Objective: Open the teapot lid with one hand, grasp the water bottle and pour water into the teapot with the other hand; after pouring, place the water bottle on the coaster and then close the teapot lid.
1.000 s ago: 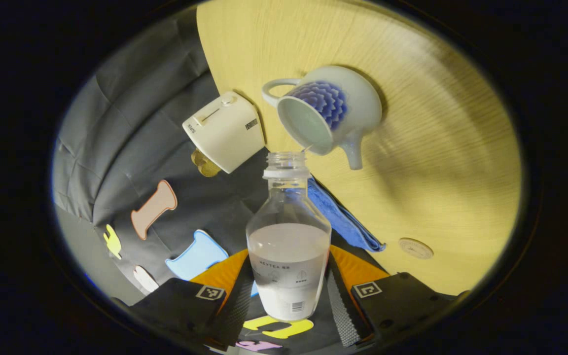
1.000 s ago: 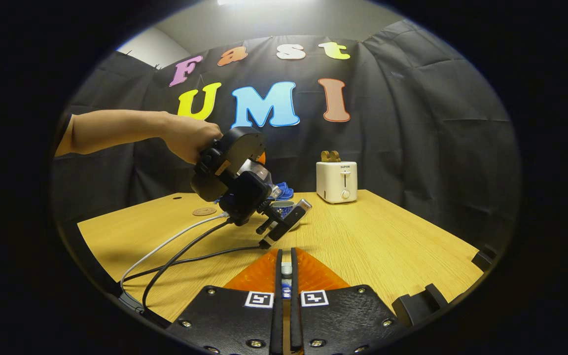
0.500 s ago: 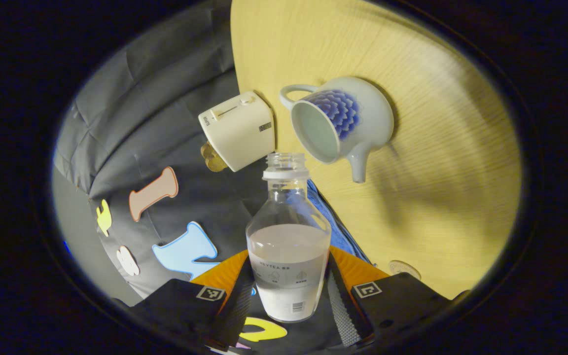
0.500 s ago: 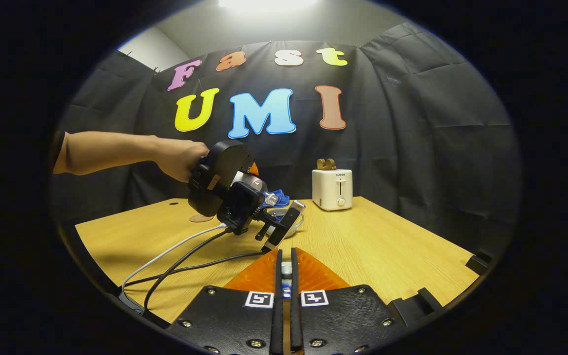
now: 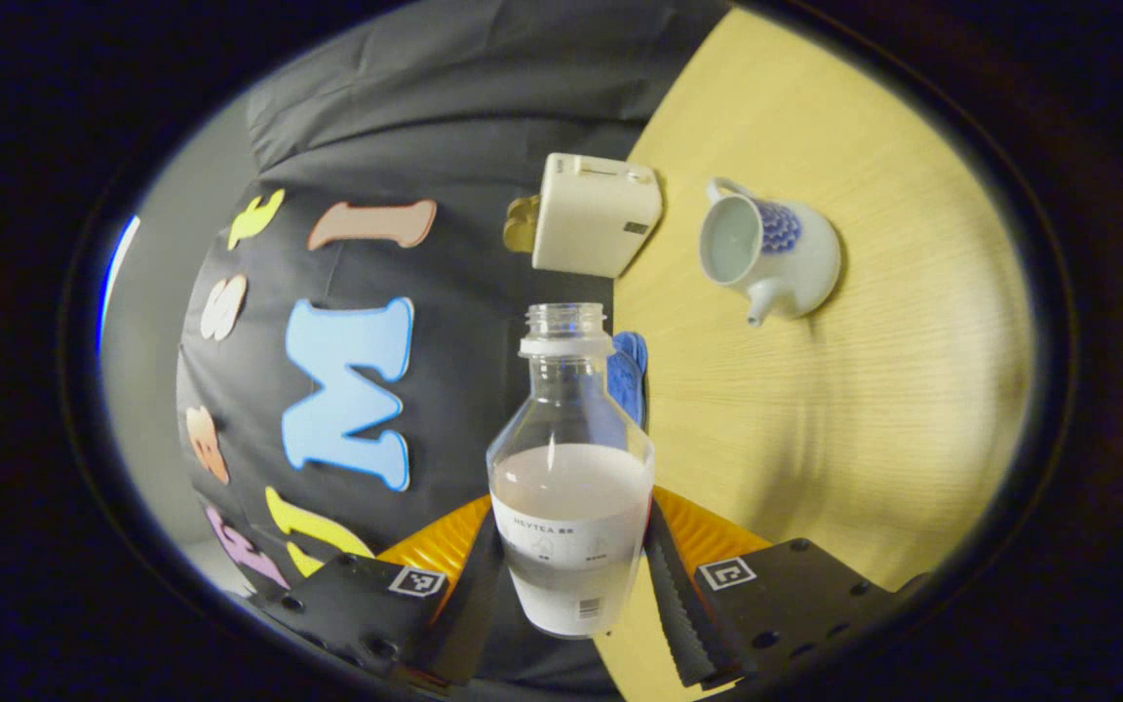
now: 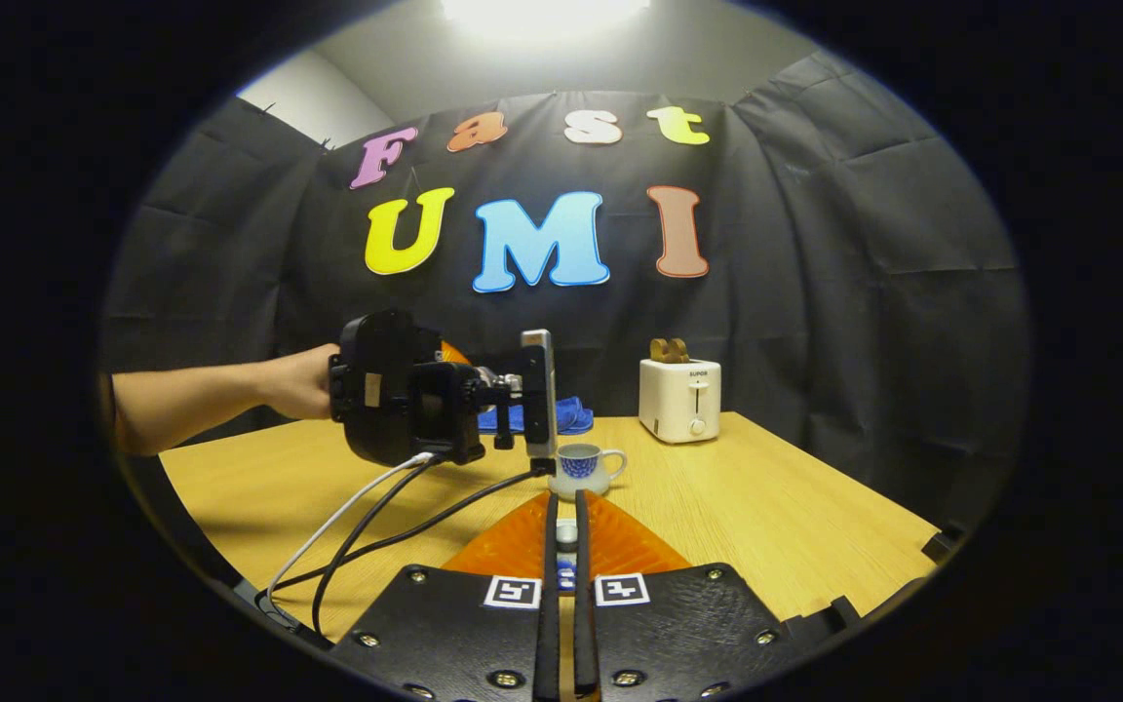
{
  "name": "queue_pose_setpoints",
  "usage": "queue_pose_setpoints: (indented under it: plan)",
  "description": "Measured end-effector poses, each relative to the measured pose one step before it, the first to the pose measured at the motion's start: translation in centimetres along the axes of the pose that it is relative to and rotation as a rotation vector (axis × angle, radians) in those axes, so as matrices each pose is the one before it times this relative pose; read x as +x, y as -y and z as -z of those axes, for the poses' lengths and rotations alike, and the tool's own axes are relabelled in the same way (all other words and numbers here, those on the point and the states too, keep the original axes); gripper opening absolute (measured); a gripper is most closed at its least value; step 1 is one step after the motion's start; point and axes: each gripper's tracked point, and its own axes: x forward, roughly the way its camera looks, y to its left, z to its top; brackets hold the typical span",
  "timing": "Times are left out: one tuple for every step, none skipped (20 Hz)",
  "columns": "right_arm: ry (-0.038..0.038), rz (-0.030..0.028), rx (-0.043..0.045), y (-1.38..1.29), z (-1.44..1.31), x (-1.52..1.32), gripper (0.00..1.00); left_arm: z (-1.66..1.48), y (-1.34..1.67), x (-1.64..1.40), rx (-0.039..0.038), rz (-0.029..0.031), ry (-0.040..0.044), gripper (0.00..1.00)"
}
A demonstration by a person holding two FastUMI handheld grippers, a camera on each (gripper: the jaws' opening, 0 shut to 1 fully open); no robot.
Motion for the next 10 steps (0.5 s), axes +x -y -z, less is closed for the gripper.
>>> queue_pose_setpoints:
  plan:
    - [0.01037,-0.00261,-0.00204,-0.106,-0.479,0.406,0.06,1.115,-0.189,-0.768,-0.08753,-0.00922,-0.00501,0.87]
    - [0.00904,0.00002,-0.00433,-0.119,-0.464,0.585,0.06,0.919,-0.365,-0.697,-0.08342,-0.0137,0.00293,0.87]
    - [0.00886,0.00149,-0.00413,-0.118,-0.346,0.445,0.06,0.896,-0.624,-0.527,-0.08107,-0.01767,0.00041,0.87]
    - [0.00605,-0.00034,-0.00363,-0.102,-0.459,0.433,0.06,0.844,-0.532,-0.175,-0.07471,-0.01618,0.00207,0.87]
    - [0.008,-0.00259,-0.00344,-0.229,-0.45,0.5,0.06,0.755,-0.475,0.159,-0.0766,-0.00585,0.00132,0.87]
    - [-0.00083,-0.0046,-0.00931,-0.291,-0.25,0.524,0.06,0.339,-0.33,0.153,-0.07606,0.00149,0.01925,0.87]
    - [-0.00166,-0.00705,-0.00394,-0.414,-0.172,0.489,0.06,0.398,-0.528,0.161,-0.07809,-0.00374,0.01116,0.87]
    - [0.00165,-0.0099,-0.00161,-0.396,-0.191,0.487,0.06,0.434,-0.319,-0.063,-0.07548,0.00511,-0.00172,0.87]
    - [0.00121,-0.00478,-0.00301,-0.329,-0.298,0.453,0.06,0.761,-0.059,-0.083,-0.07598,0.00639,-0.00693,0.87]
    - [0.0014,-0.00147,-0.00248,-0.145,-0.076,0.512,0.06,0.738,0.053,0.202,-0.07022,0.01309,-0.0097,0.87]
